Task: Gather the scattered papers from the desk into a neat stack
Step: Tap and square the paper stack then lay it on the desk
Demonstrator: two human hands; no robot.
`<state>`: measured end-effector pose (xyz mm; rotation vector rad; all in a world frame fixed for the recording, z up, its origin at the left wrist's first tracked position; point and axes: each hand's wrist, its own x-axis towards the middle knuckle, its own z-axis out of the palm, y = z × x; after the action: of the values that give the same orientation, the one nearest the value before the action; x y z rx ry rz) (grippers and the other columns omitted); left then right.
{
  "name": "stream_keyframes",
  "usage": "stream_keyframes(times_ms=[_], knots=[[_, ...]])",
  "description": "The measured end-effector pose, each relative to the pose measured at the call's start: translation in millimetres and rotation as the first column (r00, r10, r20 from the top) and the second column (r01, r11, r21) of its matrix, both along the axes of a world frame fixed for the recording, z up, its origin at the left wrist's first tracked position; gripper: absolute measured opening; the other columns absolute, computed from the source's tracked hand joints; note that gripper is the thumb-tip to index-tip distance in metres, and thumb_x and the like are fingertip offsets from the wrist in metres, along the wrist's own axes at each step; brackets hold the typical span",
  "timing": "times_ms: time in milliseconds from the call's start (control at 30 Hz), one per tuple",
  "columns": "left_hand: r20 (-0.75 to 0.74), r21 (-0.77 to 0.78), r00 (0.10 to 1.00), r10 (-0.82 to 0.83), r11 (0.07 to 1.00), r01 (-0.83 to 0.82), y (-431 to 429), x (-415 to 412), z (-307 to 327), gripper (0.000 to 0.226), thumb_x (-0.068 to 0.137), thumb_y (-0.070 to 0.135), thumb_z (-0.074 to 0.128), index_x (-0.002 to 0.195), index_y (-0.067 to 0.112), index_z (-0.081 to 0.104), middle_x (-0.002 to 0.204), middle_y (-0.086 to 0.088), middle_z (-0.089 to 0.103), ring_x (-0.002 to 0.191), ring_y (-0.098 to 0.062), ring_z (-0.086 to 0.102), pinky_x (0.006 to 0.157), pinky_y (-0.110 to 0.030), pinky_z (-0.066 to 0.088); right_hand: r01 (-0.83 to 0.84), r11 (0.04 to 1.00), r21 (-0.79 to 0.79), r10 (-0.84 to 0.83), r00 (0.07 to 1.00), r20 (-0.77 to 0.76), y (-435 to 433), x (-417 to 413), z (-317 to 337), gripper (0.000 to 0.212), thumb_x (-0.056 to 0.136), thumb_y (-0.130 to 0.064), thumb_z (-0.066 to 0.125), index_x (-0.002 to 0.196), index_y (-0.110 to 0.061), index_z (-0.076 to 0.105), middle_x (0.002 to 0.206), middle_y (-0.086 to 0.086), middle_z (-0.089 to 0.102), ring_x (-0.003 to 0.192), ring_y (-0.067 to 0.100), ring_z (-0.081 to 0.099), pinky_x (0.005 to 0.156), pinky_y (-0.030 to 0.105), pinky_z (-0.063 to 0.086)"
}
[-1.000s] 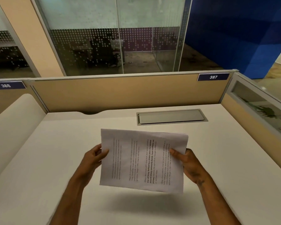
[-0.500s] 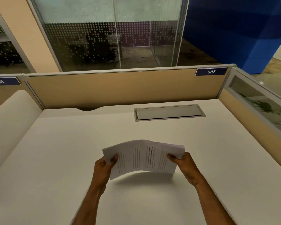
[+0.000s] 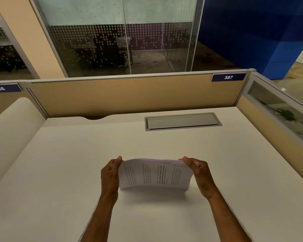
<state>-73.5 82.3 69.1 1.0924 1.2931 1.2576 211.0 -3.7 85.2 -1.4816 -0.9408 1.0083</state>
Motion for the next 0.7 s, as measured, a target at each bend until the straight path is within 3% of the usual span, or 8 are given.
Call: stream_keyframes(times_ms=[133, 200, 267, 367, 467, 600, 700], knots=[[-0.021, -0.027, 1.0, -0.01, 1.0, 0.009, -1, 0, 3, 0.05, 0.095, 0.043, 0.062, 0.08, -0.004, 0.058, 0.06, 0.003, 0.061, 0.049, -0.001, 0.055, 0.047, -0.02, 0.042, -0.025, 1.0, -0.002, 0.025, 1.0, 0.014, 0, 4, -1, 0.046, 0.082, -0.065, 0.054, 0.091, -0.029, 0.081, 0.077, -0.001, 0.075, 0.065, 0.003, 0.063, 0.058, 0.02, 0.05], [-0.046, -0.026, 0.996, -0.073, 0.997, 0.071, -5, -2, 5, 0.042, 0.078, 0.052, 0.073, 0.09, 0.012, 0.067, 0.073, 0.01, 0.072, 0.059, 0.001, 0.064, 0.049, -0.014, 0.049, -0.052, 0.998, 0.018, 0.052, 0.998, 0.023, -1, 5, 0, 0.045, 0.079, -0.066, 0.059, 0.094, -0.03, 0.081, 0.086, -0.002, 0.078, 0.071, 0.005, 0.067, 0.061, 0.02, 0.053], [-0.075, -0.032, 0.987, -0.143, 0.99, 0.14, -9, -6, -1, 0.039, 0.069, 0.045, 0.079, 0.1, 0.023, 0.068, 0.086, 0.014, 0.075, 0.072, 0.0, 0.069, 0.056, -0.015, 0.054, -0.077, 0.997, 0.028, 0.076, 0.996, 0.038, -1, 7, 1, 0.046, 0.073, -0.067, 0.066, 0.094, -0.029, 0.081, 0.089, -0.002, 0.079, 0.074, 0.006, 0.07, 0.059, 0.019, 0.053], [-0.142, -0.047, 0.98, -0.141, 0.99, 0.136, -12, -8, -11, 0.014, 0.089, 0.026, 0.074, 0.103, 0.027, 0.071, 0.096, 0.005, 0.076, 0.093, -0.017, 0.07, 0.072, -0.027, 0.056, -0.1, 0.995, 0.021, 0.098, 0.992, 0.078, 0, 8, 2, 0.043, 0.078, -0.066, 0.066, 0.093, -0.029, 0.081, 0.085, -0.001, 0.079, 0.072, 0.006, 0.069, 0.058, 0.02, 0.051], [-0.197, -0.055, 0.966, -0.165, 0.986, 0.157, -9, -5, 3, 0.014, 0.098, 0.023, 0.062, 0.101, 0.033, 0.071, 0.092, 0.006, 0.077, 0.093, -0.022, 0.07, 0.074, -0.032, 0.053, -0.111, 0.994, 0.009, 0.109, 0.989, 0.103, 2, 12, 4, 0.033, 0.083, -0.054, 0.063, 0.092, -0.028, 0.081, 0.084, 0.001, 0.079, 0.071, 0.007, 0.07, 0.06, 0.021, 0.052], [-0.444, 0.049, 0.858, -0.257, 0.95, 0.31, 13, -1, 61, 0.011, 0.092, 0.031, 0.058, 0.097, 0.035, 0.067, 0.089, 0.015, 0.072, 0.086, -0.008, 0.068, 0.068, -0.021, 0.047, -0.195, 0.977, -0.085, 0.207, 0.964, 0.166, 4, 35, 23, 0.011, 0.086, -0.03, 0.074, 0.091, -0.024, 0.082, 0.086, 0.003, 0.08, 0.08, 0.014, 0.072, 0.07, 0.024, 0.054], [-0.648, 0.098, 0.693, -0.317, 0.867, 0.488, 31, 11, 116, 0.021, 0.092, 0.026, 0.053, 0.106, 0.024, 0.069, 0.093, 0.01, 0.071, 0.085, -0.005, 0.067, 0.067, -0.015, 0.046, -0.37, 0.914, -0.169, 0.405, 0.869, 0.285, 11, 34, 38, 0.016, 0.087, -0.026, 0.074, 0.102, -0.028, 0.079, 0.094, -0.003, 0.079, 0.086, 0.014, 0.073, 0.075, 0.027, 0.057]])
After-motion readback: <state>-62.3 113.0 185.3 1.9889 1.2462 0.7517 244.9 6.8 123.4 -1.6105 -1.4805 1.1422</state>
